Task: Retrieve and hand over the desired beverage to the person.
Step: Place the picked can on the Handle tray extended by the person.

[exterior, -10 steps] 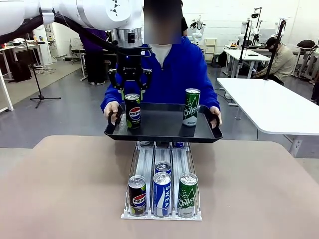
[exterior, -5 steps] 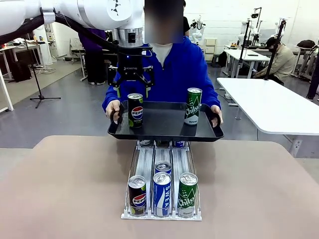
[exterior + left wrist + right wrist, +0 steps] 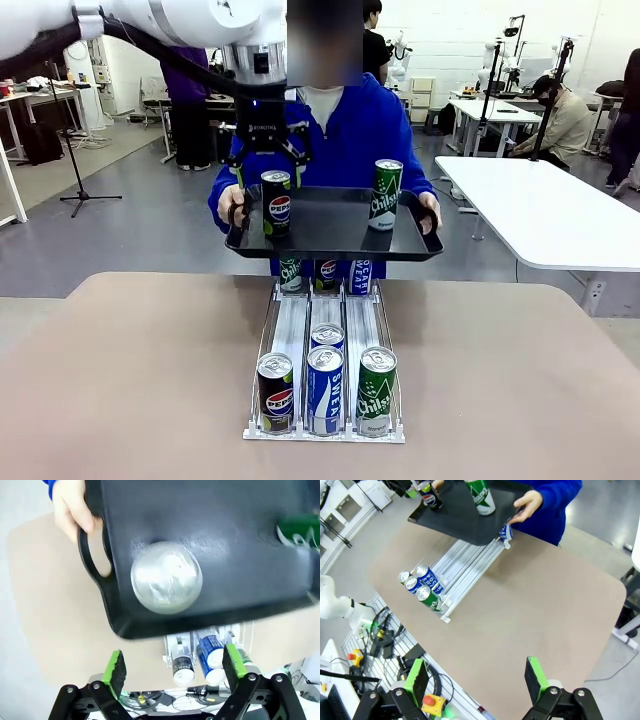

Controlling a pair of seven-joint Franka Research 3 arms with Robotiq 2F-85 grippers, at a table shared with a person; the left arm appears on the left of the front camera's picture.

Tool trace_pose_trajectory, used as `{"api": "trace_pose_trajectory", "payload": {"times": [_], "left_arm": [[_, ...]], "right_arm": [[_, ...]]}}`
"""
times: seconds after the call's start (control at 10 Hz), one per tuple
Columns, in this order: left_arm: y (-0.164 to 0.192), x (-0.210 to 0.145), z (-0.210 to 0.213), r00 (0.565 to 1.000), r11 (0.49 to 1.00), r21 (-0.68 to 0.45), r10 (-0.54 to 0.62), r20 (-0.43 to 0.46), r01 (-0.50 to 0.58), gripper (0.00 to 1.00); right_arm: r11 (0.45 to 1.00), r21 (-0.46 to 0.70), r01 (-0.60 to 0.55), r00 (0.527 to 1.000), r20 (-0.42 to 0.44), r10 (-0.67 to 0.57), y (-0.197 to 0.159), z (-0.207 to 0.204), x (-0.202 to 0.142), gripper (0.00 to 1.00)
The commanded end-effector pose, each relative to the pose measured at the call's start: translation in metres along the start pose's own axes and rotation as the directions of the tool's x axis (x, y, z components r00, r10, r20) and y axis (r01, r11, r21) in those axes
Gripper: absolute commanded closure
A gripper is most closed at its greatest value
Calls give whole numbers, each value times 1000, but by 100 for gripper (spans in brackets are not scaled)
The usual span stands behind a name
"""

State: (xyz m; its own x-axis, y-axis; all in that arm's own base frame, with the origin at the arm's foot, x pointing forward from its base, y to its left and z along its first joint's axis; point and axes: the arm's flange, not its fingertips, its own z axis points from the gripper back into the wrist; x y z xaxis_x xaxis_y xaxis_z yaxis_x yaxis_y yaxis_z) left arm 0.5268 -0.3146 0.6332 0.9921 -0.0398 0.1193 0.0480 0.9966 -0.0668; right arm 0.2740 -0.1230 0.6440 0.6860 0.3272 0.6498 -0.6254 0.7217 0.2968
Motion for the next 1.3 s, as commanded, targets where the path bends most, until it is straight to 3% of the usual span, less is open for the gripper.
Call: {"api": "trace_pose_trajectory", "payload": {"times": [0.0, 0.3, 0.6, 0.9, 1.0, 1.2], "left_arm": [[13, -47, 34, 994, 994, -36, -102, 47, 103, 0], [47, -121, 69, 948, 957, -73, -263, 180, 279, 0], [72, -166, 75, 905, 939, -65, -305, 298, 338, 0], [96, -177, 69, 897, 939, -71, -296, 328, 336, 0], [76, -171, 83, 907, 946, -41, -297, 298, 323, 0], [76, -171, 83, 907, 946, -41, -297, 298, 323, 0]], "right_arm": [[1000, 19, -12, 1000, 9, 12, 0, 0, 2, 0], [1000, 19, -12, 1000, 9, 12, 0, 0, 2, 0], [1000, 19, -12, 1000, 9, 12, 0, 0, 2, 0], [1000, 19, -12, 1000, 9, 12, 0, 0, 2, 0], [1000, 19, -12, 1000, 9, 12, 0, 0, 2, 0], [1000, 19, -12, 1000, 9, 12, 0, 0, 2, 0]]}}
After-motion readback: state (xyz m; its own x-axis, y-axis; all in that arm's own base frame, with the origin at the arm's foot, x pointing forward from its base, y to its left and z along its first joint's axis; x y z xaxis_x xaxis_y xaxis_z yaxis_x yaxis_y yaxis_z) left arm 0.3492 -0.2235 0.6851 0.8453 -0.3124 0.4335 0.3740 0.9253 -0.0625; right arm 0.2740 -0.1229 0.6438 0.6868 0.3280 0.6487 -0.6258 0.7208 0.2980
